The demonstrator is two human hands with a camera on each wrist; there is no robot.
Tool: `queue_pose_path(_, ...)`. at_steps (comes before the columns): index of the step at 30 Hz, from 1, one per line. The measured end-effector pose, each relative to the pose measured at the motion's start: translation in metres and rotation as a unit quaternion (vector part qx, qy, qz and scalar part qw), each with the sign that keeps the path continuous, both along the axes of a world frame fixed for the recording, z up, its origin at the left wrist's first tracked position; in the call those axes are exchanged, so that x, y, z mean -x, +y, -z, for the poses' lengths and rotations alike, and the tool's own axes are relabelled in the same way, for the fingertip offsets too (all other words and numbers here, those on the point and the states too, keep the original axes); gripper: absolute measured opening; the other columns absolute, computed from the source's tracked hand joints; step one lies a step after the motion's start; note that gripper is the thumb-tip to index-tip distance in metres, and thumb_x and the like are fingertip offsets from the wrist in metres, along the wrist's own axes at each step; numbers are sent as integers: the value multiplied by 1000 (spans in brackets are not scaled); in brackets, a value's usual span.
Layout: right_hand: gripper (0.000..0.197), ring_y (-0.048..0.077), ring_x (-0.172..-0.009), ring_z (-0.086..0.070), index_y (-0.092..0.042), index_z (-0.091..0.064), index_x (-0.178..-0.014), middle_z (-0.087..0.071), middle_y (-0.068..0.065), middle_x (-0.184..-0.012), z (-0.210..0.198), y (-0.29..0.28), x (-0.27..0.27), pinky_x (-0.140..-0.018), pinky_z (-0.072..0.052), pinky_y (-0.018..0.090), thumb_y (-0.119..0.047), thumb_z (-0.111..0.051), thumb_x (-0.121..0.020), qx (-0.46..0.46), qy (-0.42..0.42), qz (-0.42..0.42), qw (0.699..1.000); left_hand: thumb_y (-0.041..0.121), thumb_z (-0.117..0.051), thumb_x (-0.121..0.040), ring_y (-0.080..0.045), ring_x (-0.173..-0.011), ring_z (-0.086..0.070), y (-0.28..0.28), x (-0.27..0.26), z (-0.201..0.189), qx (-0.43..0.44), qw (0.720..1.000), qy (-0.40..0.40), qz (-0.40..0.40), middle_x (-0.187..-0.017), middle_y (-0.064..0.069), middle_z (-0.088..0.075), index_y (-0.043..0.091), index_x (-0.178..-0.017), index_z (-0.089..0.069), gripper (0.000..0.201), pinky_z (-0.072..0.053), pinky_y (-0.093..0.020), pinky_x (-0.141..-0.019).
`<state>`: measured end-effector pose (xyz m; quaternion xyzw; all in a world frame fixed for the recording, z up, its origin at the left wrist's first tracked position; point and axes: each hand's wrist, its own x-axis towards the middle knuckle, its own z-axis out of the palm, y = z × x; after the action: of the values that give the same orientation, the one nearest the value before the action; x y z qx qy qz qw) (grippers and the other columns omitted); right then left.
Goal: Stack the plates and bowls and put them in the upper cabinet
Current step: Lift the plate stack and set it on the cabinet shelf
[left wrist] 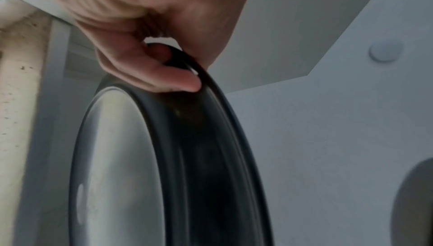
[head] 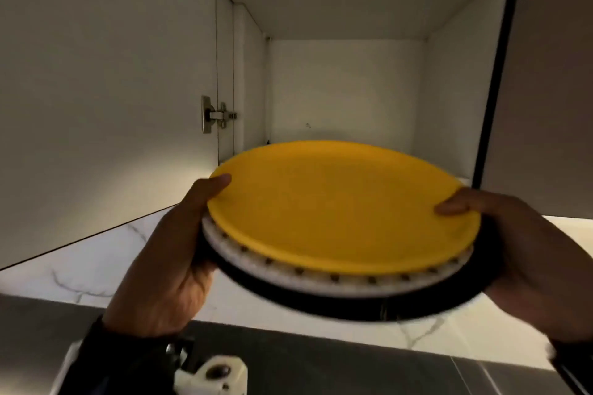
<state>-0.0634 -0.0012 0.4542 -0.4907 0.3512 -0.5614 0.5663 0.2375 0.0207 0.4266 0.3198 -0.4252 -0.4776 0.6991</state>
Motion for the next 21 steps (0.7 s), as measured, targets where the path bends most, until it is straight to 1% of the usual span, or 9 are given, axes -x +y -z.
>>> queue_pose_path(2, 46, 32, -117, -63, -13, -65, -124, -71, 7, -119, -17, -11, -1, -109, -39, 47, -15, -62, -77, 12, 28, -13, 999, 37, -62, -81, -24, -98, -71, -16, -2, -12, 10, 1000, 7, 2, -108, -5, -75, 17, -116, -66, 41, -59, -42, -85)
queue_pose_path(4, 60, 29, -121, -60, -12, -61, -129, -67, 9, -127, -31, -32, 2, -111, -38, 45, -18, -69, -70, 7, 47, 4, 999, 35, -64, -85, -27, -109, -66, -35, -2, -25, 11, 1000, 4, 15, -116, -9, -72, 11, -119, -66, 41, -51, -41, -99)
queue_pose_path(5, 63, 27, -117, -62, -10, -61, -129, -66, 8, -127, -39, -42, 4, -107, -42, 43, -18, -72, -68, 0, 45, 14, 999, 34, -66, -86, -27, -103, -66, -45, 0, -31, 3, 1000, 4, 13, -112, -11, -72, 10, -113, -68, 36, -52, -38, -94)
queue_pose_path(6, 59, 24, -105, -64, -9, -63, -124, -68, 6, -123, -45, -52, 6, -98, -49, 38, -18, -72, -67, -4, 36, 22, 999, 33, -67, -86, -23, -86, -67, -54, 2, -36, -7, 1000, 9, 4, -97, -9, -72, 11, -101, -69, 27, -56, -29, -76)
queue_pose_path(8, 37, 20, -79, -63, -13, -64, -105, -64, 6, -102, -57, -68, 6, -66, -57, 28, -16, -71, -69, -12, 23, 33, 999, 32, -70, -84, -12, -52, -52, -74, 3, -48, -31, 999, 6, -18, -67, -2, -54, 16, -78, -61, 19, -46, -16, -40)
queue_pose_path(9, 29, 20, -73, -62, -14, -61, -100, -60, 7, -97, -63, -77, 6, -57, -56, 27, -14, -69, -72, -20, 14, 33, 999, 31, -72, -83, -10, -48, -45, -83, 4, -55, -44, 999, 2, -14, -64, -1, -46, 16, -75, -57, 22, -41, -13, -34)
queue_pose_path(15, 25, 27, -99, -63, -11, -55, -101, -56, 15, -108, -79, -133, 5, -68, -62, 42, -16, -65, -79, -17, -1, 47, 999, 25, -77, -78, -12, -47, -47, -133, 0, -80, -94, 995, -22, 31, -73, -7, -51, 12, -90, -55, 28, -45, -14, -34)
queue_pose_path(17, 21, 27, -90, -65, -9, -55, -97, -58, 15, -102, -81, -148, 5, -63, -62, 39, -18, -65, -80, -28, 9, 62, 998, 23, -75, -79, -11, -43, -50, -144, 1, -84, -103, 994, -24, 39, -68, -6, -53, 11, -90, -56, 25, -47, -15, -36)
queue_pose_path(21, 14, 17, -64, -54, -12, -54, -82, -51, 8, -78, -78, -170, 7, -40, -52, 19, -22, -64, -83, -53, 66, 103, 991, 19, -73, -82, -10, -38, -51, -165, 6, -89, -106, 993, -43, 20, -59, -4, -53, 10, -76, -55, 21, -47, -15, -36)
